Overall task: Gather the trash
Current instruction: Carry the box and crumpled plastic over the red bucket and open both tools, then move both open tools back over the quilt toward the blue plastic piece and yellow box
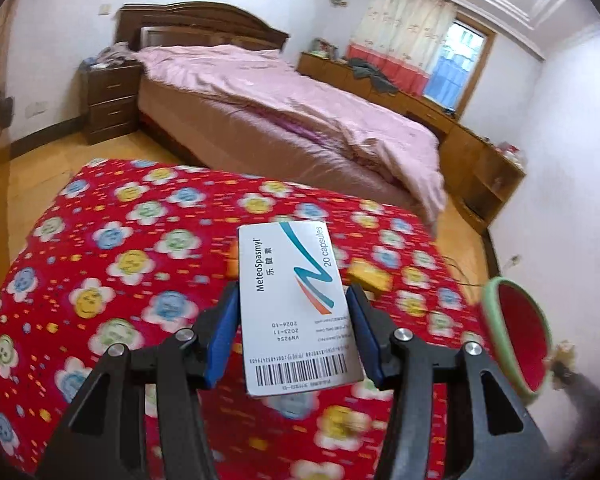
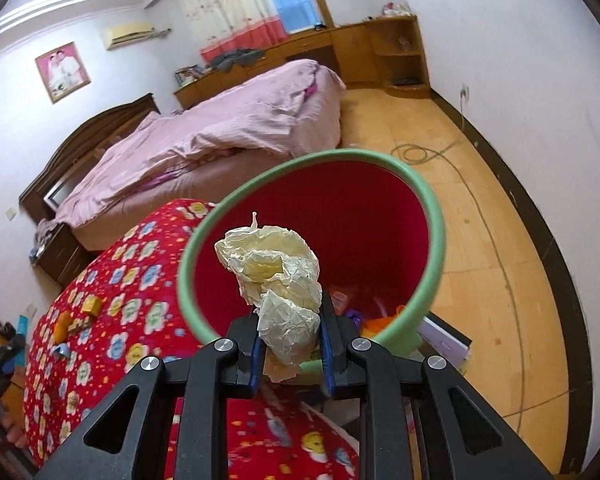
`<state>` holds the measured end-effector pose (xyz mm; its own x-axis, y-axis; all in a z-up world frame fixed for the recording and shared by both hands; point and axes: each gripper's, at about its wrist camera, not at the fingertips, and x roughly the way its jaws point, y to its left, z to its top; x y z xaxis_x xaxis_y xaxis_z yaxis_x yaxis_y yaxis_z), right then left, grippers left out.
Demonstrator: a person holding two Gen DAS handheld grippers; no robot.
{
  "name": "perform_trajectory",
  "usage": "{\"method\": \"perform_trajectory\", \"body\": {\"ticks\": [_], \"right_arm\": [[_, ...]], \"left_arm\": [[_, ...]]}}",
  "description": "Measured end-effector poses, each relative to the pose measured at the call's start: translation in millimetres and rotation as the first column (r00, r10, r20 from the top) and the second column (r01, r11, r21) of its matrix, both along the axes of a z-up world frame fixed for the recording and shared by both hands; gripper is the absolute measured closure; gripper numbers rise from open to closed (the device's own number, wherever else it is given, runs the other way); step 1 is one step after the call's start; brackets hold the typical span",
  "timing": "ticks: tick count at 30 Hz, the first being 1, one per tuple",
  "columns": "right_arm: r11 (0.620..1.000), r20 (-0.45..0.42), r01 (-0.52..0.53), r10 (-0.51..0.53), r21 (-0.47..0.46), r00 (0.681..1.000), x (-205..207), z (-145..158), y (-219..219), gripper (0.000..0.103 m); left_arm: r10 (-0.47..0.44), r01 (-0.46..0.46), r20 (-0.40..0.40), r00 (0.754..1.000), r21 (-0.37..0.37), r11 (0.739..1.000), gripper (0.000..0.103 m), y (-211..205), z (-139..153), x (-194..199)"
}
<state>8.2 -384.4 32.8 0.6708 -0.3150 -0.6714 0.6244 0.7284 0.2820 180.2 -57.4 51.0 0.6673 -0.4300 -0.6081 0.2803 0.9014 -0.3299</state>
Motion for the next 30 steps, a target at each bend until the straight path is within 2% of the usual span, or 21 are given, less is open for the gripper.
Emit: {"method": "perform_trajectory", "body": {"ticks": [8,18,20,22,25,30], "right_arm": [[0.999,0.016,-0.026,0.025,0.045,1.000,-3,-13,-29,0.078],[0.996,0.031,-0.086,0.085,0.021,0.996,4,-16,-52,0.073],[0.995,0.031,-0.102,0.101,0.021,0.994,5,-16,-52,0.068],[0.994,0.042,-0.111,0.110,0.023,0.993,4,-16,-56,0.056],[0.993,0.044,-0.113,0.112,0.033,0.993,2,-15,-61,0.047],[0.990,0.036,-0.132,0.131,0.040,0.991,-2,-13,-62,0.046]], "left_arm": [[-0.171,0.171,-0.008,0.985,-0.006,0.985,0.049,-77,20,-33],[-0.375,0.376,-0.021,0.927,0.018,0.927,0.049,-200,20,-61],[-0.404,0.405,-0.027,0.914,0.030,0.914,0.049,-223,16,-63],[-0.432,0.434,-0.039,0.901,0.035,0.900,0.049,-246,10,-64],[-0.459,0.461,-0.049,0.887,0.045,0.886,0.049,-269,4,-68],[-0.481,0.484,-0.055,0.875,0.093,0.870,0.042,-292,-3,-70]]}}
